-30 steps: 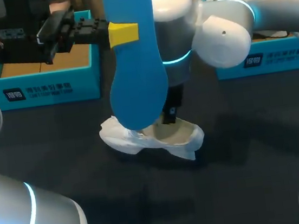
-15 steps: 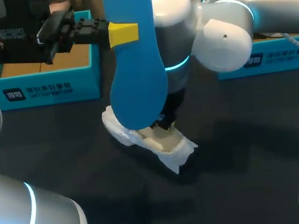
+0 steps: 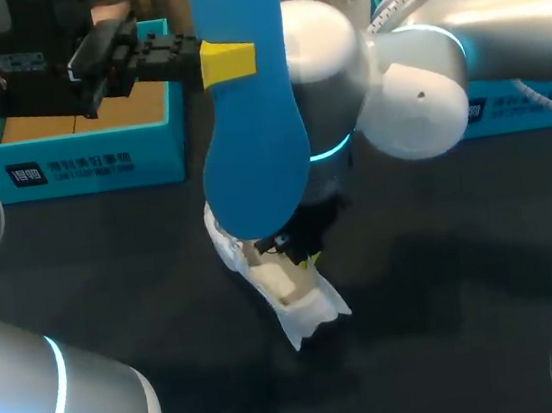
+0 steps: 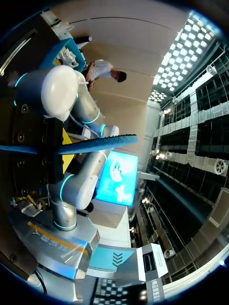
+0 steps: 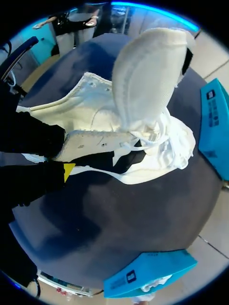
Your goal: Take the shoe out of the shoebox, open the shoe tongue, remove and reinsert the insole, then place the shoe into the shoebox
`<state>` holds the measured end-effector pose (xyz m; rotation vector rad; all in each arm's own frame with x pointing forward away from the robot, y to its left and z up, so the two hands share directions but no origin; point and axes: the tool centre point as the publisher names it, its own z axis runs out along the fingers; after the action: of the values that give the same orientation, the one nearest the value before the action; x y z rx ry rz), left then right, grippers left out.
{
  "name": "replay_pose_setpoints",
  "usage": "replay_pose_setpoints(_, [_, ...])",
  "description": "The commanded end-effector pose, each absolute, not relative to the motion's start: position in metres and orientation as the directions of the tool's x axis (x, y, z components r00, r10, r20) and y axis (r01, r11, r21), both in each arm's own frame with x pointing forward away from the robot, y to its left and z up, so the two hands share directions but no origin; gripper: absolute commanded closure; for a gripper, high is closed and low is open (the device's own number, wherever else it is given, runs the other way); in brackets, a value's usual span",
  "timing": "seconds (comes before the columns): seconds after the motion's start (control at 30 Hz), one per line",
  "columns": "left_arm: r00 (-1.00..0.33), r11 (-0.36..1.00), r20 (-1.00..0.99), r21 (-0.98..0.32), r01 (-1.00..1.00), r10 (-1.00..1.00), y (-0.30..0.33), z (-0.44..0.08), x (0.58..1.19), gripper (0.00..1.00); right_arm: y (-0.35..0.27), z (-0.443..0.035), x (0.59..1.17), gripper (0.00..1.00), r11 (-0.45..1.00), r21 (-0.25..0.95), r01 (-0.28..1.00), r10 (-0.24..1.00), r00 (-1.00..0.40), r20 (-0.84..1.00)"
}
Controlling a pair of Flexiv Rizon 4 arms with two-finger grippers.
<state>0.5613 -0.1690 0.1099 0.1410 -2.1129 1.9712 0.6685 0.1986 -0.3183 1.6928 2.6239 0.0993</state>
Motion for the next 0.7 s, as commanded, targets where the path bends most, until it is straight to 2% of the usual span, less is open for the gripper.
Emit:
replay_pose_setpoints(0.03, [-0.964,0.084,0.245,-0.968,-0.237,0.099,-0.17,0.11,0.563,1.0,0.193,-0.324,0.658,1.0,0.352,0.095,0.931,0.933,-0.357,0.042])
replay_pose_setpoints(0.5, [-0.964,0.084,0.245,-0.968,-0.237,0.099,-0.17,0.11,0.563,1.0,0.191,-0.323,0.655,1.0,0.322,0.099,0.941,0.943,-0.328,0.054])
replay_pose_setpoints(0.7, [-0.964,0.084,0.245,-0.968,-0.237,0.099,-0.17,0.11,0.563,1.0,0.167,-0.327,0.65,1.0,0.131,0.077,0.988,0.987,-0.137,0.084])
